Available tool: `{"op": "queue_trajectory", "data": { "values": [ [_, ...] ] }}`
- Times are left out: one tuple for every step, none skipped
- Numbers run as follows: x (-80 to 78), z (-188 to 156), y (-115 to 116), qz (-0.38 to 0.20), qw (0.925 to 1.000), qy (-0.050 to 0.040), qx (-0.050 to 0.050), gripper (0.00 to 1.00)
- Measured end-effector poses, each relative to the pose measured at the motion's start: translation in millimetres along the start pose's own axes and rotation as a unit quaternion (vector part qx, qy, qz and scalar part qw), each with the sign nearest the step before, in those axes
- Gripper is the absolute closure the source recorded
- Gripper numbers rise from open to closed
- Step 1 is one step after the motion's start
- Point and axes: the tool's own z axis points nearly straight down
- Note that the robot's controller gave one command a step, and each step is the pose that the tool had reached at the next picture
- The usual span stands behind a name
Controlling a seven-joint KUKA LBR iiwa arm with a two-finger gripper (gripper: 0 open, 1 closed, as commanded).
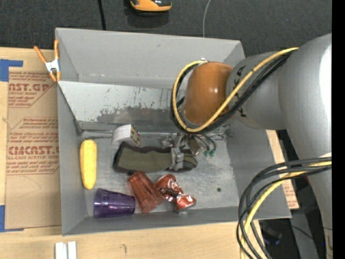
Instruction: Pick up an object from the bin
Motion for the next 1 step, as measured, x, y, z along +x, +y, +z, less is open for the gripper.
{"op": "queue_trajectory", "data": {
  "values": [
    [0.8, -4.5, 0.4, 0.000, 1.0000, 0.0018, 0.000, 1.00]
  ]
}}
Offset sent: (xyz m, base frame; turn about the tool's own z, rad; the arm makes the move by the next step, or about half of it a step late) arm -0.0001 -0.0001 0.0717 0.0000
